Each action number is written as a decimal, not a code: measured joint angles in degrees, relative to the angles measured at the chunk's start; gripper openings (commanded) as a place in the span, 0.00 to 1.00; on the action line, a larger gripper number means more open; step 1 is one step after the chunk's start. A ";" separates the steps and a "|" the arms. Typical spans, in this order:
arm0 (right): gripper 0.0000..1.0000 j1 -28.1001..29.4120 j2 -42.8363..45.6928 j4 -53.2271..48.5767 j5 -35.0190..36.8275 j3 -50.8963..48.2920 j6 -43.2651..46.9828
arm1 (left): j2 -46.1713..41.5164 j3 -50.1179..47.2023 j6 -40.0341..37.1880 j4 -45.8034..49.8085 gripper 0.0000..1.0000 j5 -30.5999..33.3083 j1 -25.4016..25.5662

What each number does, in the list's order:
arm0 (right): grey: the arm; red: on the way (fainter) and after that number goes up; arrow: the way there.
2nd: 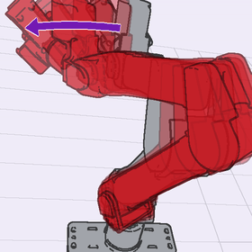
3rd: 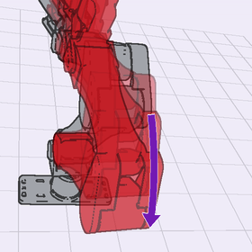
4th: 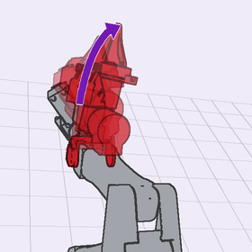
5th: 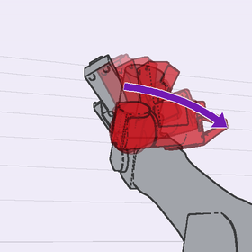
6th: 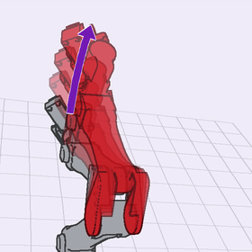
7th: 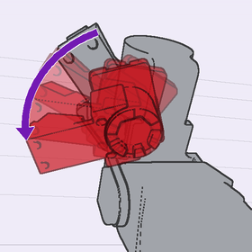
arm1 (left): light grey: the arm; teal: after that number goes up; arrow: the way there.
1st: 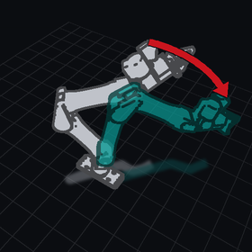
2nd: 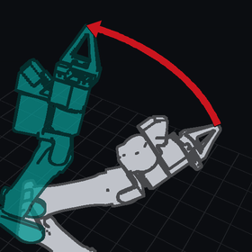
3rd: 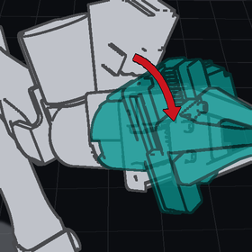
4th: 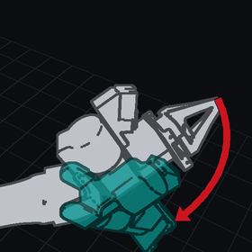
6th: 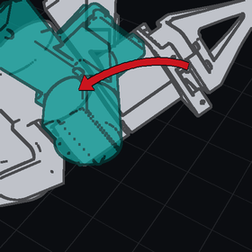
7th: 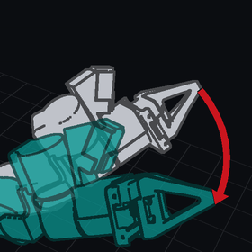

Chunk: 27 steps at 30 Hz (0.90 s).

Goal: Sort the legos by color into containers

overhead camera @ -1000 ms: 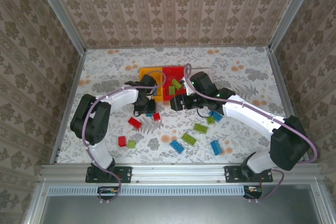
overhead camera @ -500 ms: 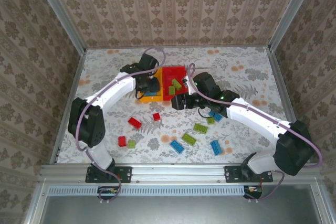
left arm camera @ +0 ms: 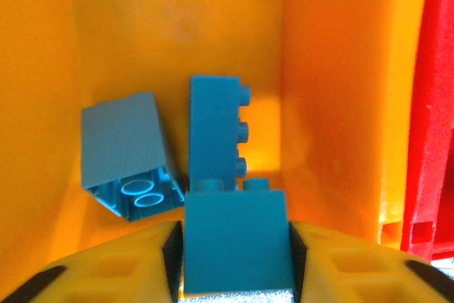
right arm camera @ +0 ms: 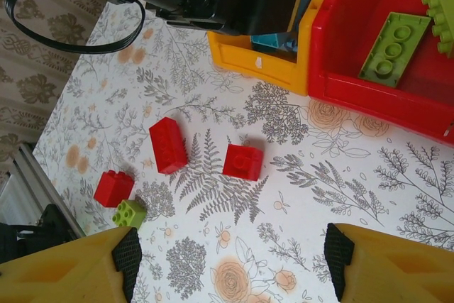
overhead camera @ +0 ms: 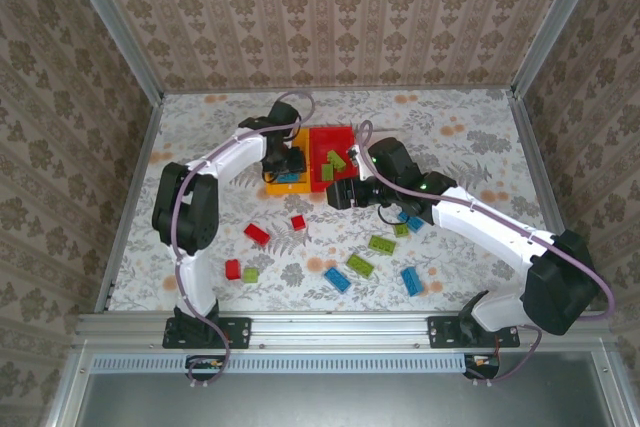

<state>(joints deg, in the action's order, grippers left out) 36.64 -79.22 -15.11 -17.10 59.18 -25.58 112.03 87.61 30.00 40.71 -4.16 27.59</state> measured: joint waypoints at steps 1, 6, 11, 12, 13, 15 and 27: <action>0.73 0.00 0.00 -0.02 -0.02 0.00 0.00 | 0.00 -0.11 0.11 -0.24 0.53 -0.17 0.00; 0.73 0.00 0.00 -0.02 0.00 0.00 -0.15 | -2.60 -2.64 0.44 -1.40 0.61 -0.72 0.00; 0.72 0.00 0.00 -0.85 1.18 0.00 0.17 | -9.68 -7.13 1.03 -2.82 0.54 -0.79 -0.04; 0.71 0.00 0.00 -1.20 1.77 -0.09 0.33 | -11.30 -8.17 1.38 -3.32 0.51 -0.81 -0.04; 0.71 0.00 0.00 -1.64 2.23 -0.20 0.46 | -12.72 -9.01 1.53 -3.52 0.49 -0.81 -0.04; 0.70 0.00 -0.26 -2.58 3.41 -0.76 1.03 | -14.80 -10.14 1.92 -3.85 0.46 -0.85 -0.04; 0.70 0.02 -1.51 -4.98 4.90 -2.69 1.55 | -8.33 -9.31 0.46 -1.70 0.60 0.00 0.96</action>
<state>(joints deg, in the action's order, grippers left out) 36.67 -80.73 -20.10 -12.21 56.49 -24.03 103.70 78.30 30.46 39.00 -4.16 28.56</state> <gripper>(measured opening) 0.705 0.579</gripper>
